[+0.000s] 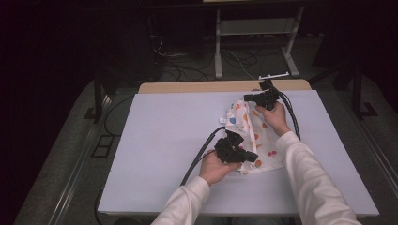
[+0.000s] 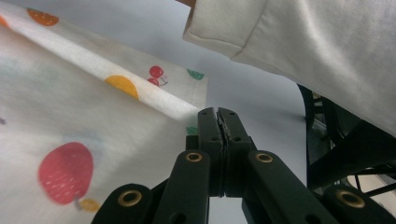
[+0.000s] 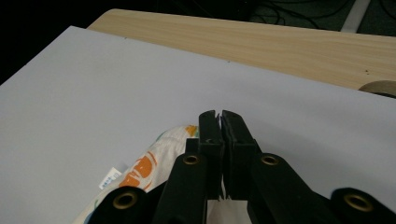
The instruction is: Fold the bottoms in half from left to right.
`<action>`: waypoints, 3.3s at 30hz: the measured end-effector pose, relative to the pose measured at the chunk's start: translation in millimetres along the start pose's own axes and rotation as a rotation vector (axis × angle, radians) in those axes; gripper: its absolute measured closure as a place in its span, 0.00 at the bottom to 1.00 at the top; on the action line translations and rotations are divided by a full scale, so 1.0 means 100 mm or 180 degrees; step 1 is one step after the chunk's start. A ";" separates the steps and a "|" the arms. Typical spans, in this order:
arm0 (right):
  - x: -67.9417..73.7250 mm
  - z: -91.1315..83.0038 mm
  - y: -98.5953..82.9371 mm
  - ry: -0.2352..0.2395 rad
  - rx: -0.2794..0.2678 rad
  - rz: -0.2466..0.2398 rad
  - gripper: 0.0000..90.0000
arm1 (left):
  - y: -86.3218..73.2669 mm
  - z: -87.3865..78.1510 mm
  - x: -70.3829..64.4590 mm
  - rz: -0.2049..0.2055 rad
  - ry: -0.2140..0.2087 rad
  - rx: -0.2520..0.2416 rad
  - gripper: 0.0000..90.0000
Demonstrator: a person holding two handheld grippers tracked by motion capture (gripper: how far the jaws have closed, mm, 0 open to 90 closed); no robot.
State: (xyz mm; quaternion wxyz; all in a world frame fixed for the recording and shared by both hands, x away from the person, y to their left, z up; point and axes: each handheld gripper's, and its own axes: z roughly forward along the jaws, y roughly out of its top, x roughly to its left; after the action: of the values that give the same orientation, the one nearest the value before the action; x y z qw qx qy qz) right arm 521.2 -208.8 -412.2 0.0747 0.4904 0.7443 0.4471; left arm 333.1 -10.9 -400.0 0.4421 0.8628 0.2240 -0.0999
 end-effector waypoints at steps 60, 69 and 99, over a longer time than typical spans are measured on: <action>-0.31 -0.31 -0.28 0.0060 -0.0076 -0.0069 0.02 | 0.30 0.93 0.09 -0.0280 -0.0052 0.0070 0.98; -0.31 -0.37 -0.28 0.0031 -0.0103 -0.0061 0.00 | 0.30 0.98 0.13 -0.0361 -0.0039 0.0109 0.98; -0.24 -0.53 -0.33 -0.0074 -0.0148 -0.0072 0.00 | 0.34 0.66 0.07 -0.0209 -0.0024 -0.0055 0.20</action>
State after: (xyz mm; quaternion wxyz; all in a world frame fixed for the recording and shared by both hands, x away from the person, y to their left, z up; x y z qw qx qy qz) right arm 482.8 -263.0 -413.3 0.0997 0.4853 0.7383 0.4577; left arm 356.8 -79.9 -417.1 0.4469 0.8507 0.2514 -0.1157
